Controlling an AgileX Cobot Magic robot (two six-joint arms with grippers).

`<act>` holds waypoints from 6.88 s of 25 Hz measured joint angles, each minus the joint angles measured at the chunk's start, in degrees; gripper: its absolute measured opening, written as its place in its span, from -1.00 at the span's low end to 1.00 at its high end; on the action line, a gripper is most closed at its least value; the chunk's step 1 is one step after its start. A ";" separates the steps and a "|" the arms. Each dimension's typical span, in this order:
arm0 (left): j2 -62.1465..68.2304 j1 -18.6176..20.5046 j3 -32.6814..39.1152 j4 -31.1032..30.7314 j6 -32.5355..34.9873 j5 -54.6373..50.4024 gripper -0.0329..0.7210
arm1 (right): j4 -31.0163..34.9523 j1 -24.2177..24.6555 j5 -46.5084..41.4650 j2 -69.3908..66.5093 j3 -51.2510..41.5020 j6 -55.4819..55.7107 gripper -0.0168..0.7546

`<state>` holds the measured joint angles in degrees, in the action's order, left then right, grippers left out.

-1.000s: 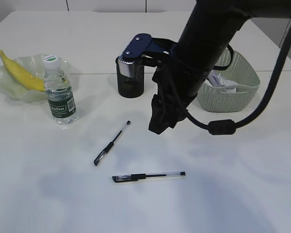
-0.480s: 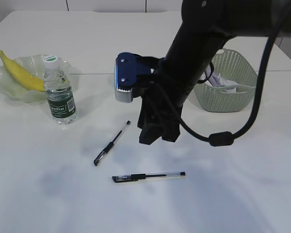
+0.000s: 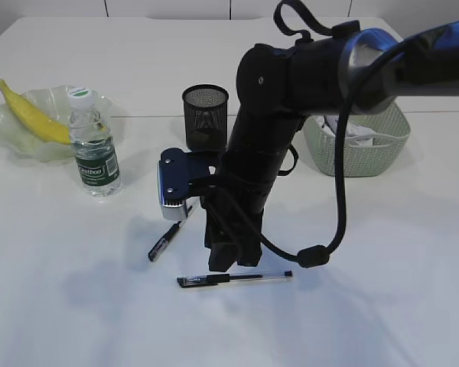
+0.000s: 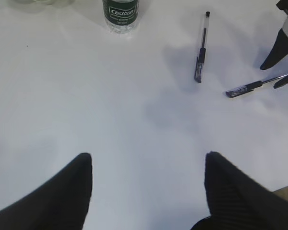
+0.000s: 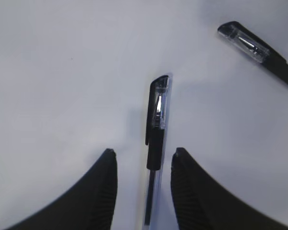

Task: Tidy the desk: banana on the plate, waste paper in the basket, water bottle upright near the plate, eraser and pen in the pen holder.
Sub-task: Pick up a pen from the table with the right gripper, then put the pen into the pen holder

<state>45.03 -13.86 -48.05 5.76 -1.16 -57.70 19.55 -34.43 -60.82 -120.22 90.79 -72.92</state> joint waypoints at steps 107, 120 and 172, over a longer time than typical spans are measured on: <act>0.00 0.00 0.00 0.00 0.00 0.21 0.46 | -5.50 -0.80 2.75 -7.49 0.60 8.13 -0.67; 0.00 0.00 0.00 0.00 0.00 0.21 0.46 | -5.37 -0.80 2.63 -7.49 0.60 8.13 -0.84; 0.00 0.00 0.00 0.00 0.00 0.11 0.46 | 14.88 17.32 6.80 3.80 0.61 1.05 -0.85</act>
<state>45.03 -13.86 -48.05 5.76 -1.16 -57.59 34.43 -17.11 -54.03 -116.42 91.41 -71.88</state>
